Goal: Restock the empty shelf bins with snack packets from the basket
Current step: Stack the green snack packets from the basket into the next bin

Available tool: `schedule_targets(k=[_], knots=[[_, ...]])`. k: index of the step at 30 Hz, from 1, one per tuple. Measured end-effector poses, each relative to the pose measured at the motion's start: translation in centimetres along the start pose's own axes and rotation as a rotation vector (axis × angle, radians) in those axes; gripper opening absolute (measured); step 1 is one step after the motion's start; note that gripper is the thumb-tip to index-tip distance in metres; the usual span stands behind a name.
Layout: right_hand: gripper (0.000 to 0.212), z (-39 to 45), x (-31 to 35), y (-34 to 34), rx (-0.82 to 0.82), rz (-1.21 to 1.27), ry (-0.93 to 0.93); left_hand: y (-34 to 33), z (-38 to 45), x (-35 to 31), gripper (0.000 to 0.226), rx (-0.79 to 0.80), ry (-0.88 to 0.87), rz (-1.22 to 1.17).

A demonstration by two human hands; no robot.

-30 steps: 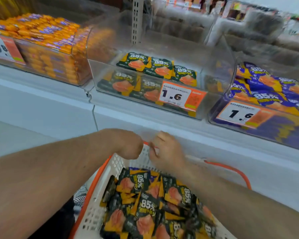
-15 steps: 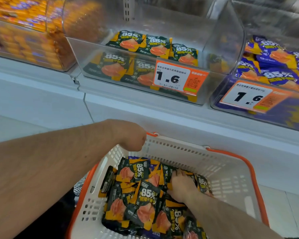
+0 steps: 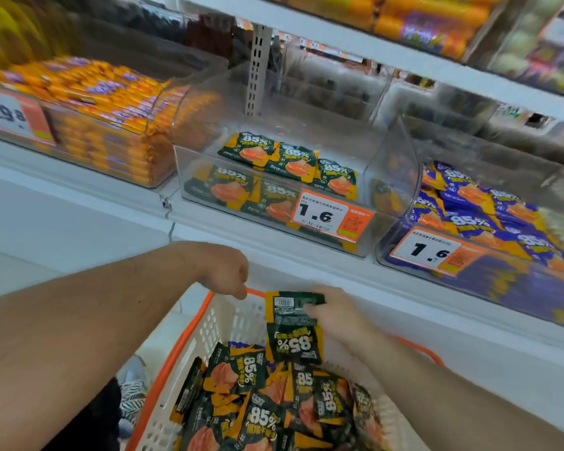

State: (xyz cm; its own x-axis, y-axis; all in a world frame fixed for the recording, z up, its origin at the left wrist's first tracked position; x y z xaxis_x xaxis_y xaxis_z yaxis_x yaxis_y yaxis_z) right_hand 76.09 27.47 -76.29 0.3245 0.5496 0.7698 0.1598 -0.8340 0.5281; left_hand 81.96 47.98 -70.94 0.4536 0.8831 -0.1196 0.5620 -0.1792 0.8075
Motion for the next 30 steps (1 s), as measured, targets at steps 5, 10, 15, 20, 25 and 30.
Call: schedule_targets(k=[5,10,15,20,25,30], knots=[[0.022,-1.2,4.7,1.4,0.031,0.452,-0.04,0.9,-3.2,1.3,0.056,0.062,0.055,-0.316],[0.03,-2.3,9.7,2.2,0.149,0.786,0.067,3.5,-5.6,-0.2,0.031,-0.152,-0.172,-0.666],[0.029,-3.9,14.4,3.9,0.193,0.797,0.252,6.7,-7.9,-0.2,0.017,-0.44,-0.245,-0.822],[0.024,-5.2,17.4,6.2,-0.005,0.625,0.291,8.9,-10.0,1.0,0.018,-0.701,-0.263,-0.843],[0.041,-6.3,20.2,7.3,0.183,0.837,0.159,11.1,-12.0,1.3,0.027,-1.137,-0.272,-0.72],[0.014,-5.7,21.9,6.9,0.179,0.846,0.117,11.8,-11.5,0.9,0.029,-1.387,-0.279,-0.538]])
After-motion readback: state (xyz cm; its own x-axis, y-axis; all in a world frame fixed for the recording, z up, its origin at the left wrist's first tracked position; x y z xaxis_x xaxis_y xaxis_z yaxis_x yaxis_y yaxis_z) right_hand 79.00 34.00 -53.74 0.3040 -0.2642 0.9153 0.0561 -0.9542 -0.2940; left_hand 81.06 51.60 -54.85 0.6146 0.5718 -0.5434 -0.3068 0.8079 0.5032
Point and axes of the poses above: each hand's wrist, its own z-axis towards the middle knuckle, its own y-axis out of the back of the hand, x = y × z, the point moved 4 cm from there along z, towards the middle knuckle, and after that the axes turned 5 degrees about z, right-handed, at the moved point
